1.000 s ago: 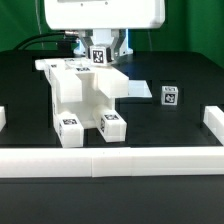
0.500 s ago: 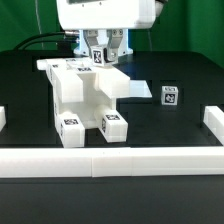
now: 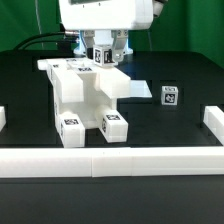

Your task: Assemble chair

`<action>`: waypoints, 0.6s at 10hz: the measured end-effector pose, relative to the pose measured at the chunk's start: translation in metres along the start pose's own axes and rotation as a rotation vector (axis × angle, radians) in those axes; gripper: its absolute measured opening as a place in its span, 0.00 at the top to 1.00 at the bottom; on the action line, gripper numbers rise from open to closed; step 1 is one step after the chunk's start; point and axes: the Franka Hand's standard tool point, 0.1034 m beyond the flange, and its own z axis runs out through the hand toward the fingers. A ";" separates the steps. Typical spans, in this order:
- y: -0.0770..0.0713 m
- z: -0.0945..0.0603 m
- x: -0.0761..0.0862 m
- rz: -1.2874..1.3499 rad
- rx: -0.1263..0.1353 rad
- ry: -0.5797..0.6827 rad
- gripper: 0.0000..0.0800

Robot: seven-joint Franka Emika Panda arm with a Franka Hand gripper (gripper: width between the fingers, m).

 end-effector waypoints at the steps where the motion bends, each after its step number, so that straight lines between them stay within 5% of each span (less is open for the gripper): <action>1: -0.004 -0.001 -0.001 -0.039 -0.004 -0.013 0.24; 6: -0.006 -0.002 -0.001 -0.464 -0.010 -0.014 0.19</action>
Offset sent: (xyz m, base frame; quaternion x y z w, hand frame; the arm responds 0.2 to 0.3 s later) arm 0.0000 0.0000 0.0000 0.0000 0.0000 -0.1296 0.9916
